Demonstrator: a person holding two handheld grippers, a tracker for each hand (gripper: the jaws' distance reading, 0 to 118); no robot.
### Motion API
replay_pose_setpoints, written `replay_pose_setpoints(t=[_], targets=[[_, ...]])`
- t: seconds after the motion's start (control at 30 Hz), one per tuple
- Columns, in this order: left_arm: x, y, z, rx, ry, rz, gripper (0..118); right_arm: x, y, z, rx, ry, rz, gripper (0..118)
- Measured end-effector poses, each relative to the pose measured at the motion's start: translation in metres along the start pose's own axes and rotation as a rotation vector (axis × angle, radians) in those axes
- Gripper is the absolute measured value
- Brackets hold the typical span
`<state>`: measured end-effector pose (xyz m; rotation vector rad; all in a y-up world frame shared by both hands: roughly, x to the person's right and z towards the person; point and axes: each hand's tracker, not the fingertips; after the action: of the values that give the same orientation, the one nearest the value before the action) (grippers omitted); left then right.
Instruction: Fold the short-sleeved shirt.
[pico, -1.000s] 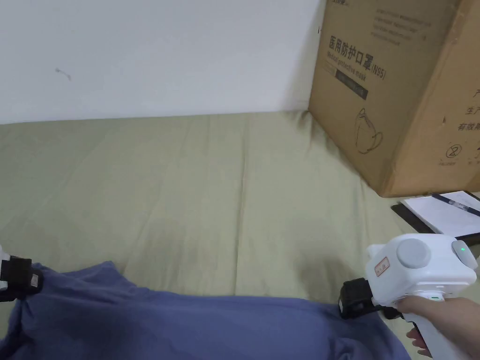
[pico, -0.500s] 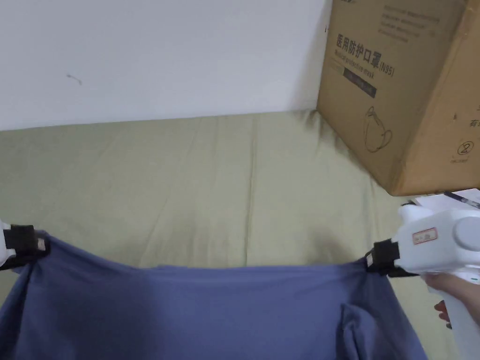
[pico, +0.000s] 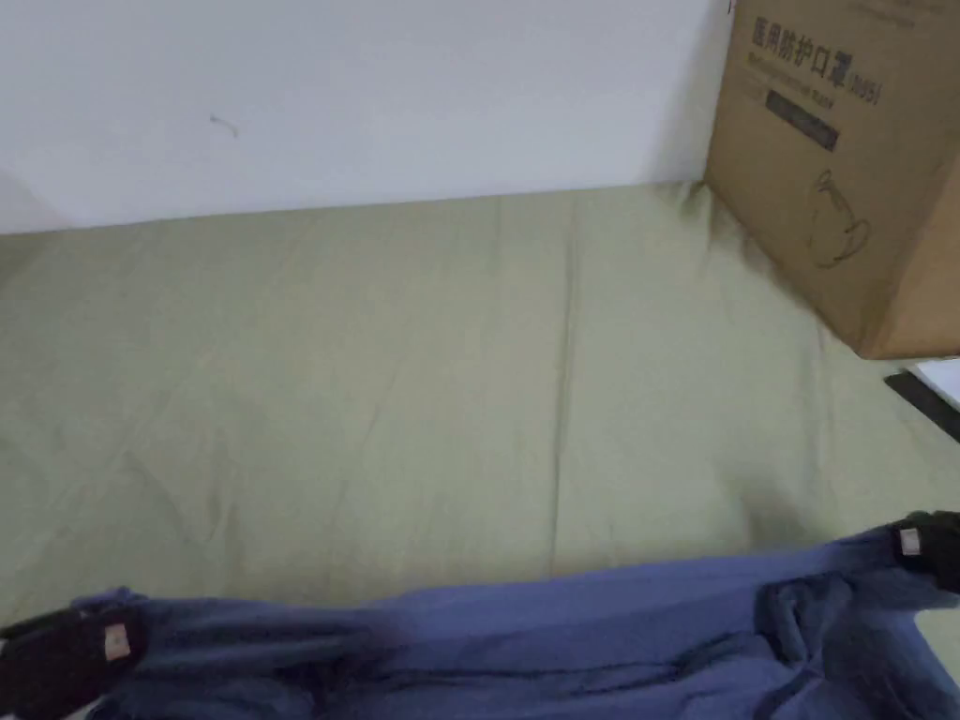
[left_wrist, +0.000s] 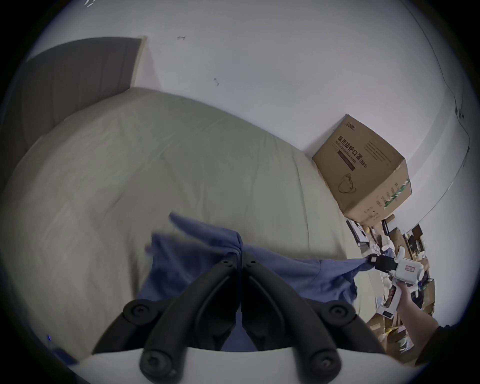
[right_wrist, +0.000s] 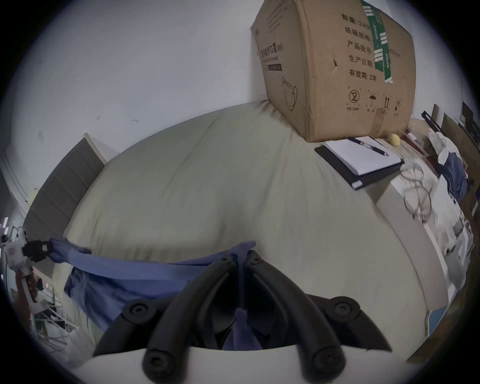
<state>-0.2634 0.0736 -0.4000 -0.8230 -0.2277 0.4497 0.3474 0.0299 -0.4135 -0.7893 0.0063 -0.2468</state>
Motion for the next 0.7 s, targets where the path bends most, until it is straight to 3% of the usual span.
replay_pose_setpoints(t=[0.23,0.3,0.33,0.37,0.4,0.43,0.47,0.5,0.7], targets=[[-0.011,-0.084,0.002,-0.179,0.087,0.096,1,0.01,-0.044,-0.005,-0.155,-0.072,0.1,6],[-0.016,-0.092,-0.012,-0.244,0.135,0.127,9,0.006,-0.051,-0.015,-0.185,-0.11,0.143,8],[-0.018,-0.096,-0.018,-0.251,0.147,0.12,24,0.003,-0.053,-0.018,-0.188,-0.126,0.165,16],[-0.019,-0.097,-0.023,-0.256,0.187,0.092,52,-0.002,-0.054,-0.02,-0.188,-0.16,0.19,30],[-0.024,-0.096,-0.025,-0.276,0.226,0.071,92,-0.006,-0.053,-0.02,-0.194,-0.215,0.213,52],[-0.024,-0.095,-0.023,-0.27,0.238,0.058,112,-0.01,-0.052,-0.016,-0.183,-0.259,0.217,76],[-0.02,-0.092,-0.017,-0.249,0.267,0.046,118,-0.013,-0.05,-0.008,-0.165,-0.248,0.198,102],[-0.013,-0.087,-0.007,-0.233,0.251,0.018,117,-0.01,-0.047,0.002,-0.144,-0.193,0.163,118],[0.044,-0.058,0.072,0.061,0.085,-0.187,117,-0.063,-0.034,0.109,0.176,0.029,0.026,114]])
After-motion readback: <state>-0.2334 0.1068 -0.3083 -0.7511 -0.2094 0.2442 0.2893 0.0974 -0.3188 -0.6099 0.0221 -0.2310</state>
